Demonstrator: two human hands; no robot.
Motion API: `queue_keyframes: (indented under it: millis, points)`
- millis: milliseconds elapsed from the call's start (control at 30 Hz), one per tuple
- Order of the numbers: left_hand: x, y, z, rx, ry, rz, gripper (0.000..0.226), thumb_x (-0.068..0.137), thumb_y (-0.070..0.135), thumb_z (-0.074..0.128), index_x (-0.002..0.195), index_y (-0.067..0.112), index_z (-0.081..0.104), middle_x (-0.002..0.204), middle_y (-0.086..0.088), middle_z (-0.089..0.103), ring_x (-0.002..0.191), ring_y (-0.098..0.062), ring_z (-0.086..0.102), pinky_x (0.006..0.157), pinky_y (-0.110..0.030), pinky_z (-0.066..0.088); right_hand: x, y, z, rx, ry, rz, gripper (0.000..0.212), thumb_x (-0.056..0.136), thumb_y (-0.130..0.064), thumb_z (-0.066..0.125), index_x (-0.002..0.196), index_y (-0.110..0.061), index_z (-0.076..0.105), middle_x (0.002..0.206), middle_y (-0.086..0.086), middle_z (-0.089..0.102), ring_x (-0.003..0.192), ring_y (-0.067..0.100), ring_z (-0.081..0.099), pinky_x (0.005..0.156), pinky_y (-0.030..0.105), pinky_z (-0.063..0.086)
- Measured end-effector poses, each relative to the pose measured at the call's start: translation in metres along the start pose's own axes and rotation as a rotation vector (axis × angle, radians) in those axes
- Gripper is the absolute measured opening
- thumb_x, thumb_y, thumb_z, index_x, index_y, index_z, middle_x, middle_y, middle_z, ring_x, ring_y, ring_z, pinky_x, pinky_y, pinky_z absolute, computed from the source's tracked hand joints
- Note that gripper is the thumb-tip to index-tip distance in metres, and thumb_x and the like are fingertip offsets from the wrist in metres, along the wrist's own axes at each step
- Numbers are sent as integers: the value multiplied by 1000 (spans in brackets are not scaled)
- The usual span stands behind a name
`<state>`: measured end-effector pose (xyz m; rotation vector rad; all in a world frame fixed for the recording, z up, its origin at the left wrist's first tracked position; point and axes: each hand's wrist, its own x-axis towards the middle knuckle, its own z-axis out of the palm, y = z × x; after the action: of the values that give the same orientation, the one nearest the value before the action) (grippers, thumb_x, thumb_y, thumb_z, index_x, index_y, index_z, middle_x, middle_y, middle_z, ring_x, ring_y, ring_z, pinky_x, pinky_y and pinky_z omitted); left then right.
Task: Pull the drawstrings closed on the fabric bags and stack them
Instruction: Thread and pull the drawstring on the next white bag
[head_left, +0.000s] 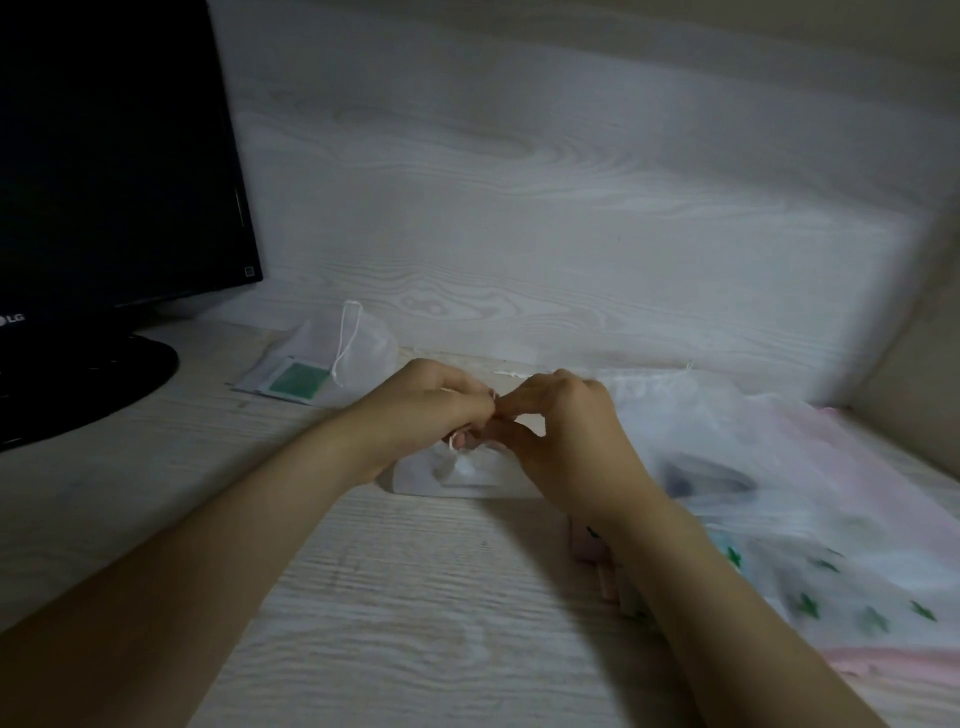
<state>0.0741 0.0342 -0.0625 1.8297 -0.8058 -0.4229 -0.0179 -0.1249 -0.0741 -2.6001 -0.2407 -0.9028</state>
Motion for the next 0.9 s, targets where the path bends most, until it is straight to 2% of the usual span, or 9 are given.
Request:
queue_keyframes:
  millis: [100,167,233,367,467,567,667,800,900]
  points:
    - [1,-5,0,-39,37,-19,38,83,1,75,117,18,67,85,-3,79,80,-12,71,81,-28,58,1,6,3,-95,-10,-44,13,92,-22,74,91,-32,82,81,-5,75,76,19,60,79,32,42]
    - [2,-9,1,-42,84,12,48,77,9,85,117,22,61,99,-3,79,87,-16,74,79,-29,60,2,8,6,-185,-14,-63,12,90,-11,69,87,-16,80,79,4,75,75,27,63,77,35,41]
    - [4,-12,1,-4,146,89,51,71,18,92,111,23,61,109,-1,72,85,-17,74,74,-30,59,2,10,7,-207,11,6,16,90,-16,64,89,-10,79,85,6,76,79,28,66,77,35,43]
    - [2,-12,3,201,228,326,39,76,9,92,97,23,61,103,3,64,78,-7,72,66,-20,53,2,7,1,54,23,266,15,95,-20,64,93,-10,76,91,-4,75,87,13,66,79,31,50]
    - [4,-14,6,403,300,500,31,74,0,85,80,24,67,99,8,61,86,-5,68,73,-11,46,2,5,2,304,-39,468,27,100,-16,60,74,-15,69,59,-18,62,58,-1,55,57,21,41]
    - [9,-21,9,480,304,546,30,73,-5,78,76,25,73,93,12,66,88,-4,66,77,-7,42,2,5,2,477,-87,587,29,104,-21,58,84,-11,76,64,-8,65,60,2,53,58,19,40]
    - [12,-25,10,502,334,537,27,77,-3,79,81,23,76,92,12,67,86,-2,66,77,-7,44,0,5,-1,626,-90,700,26,103,-15,58,82,-14,73,49,-18,59,47,-7,52,50,9,37]
    - [10,-23,13,447,314,540,9,77,32,73,83,26,75,93,12,68,89,-5,66,78,-14,47,1,8,3,758,-38,773,19,99,-12,61,89,-5,76,55,-9,53,48,2,44,54,23,32]
    - [14,-24,16,395,333,535,6,82,30,84,85,26,80,94,11,72,91,-6,68,80,-18,49,0,10,6,818,0,798,18,97,-9,62,90,-1,76,60,-2,50,53,9,38,53,26,28]
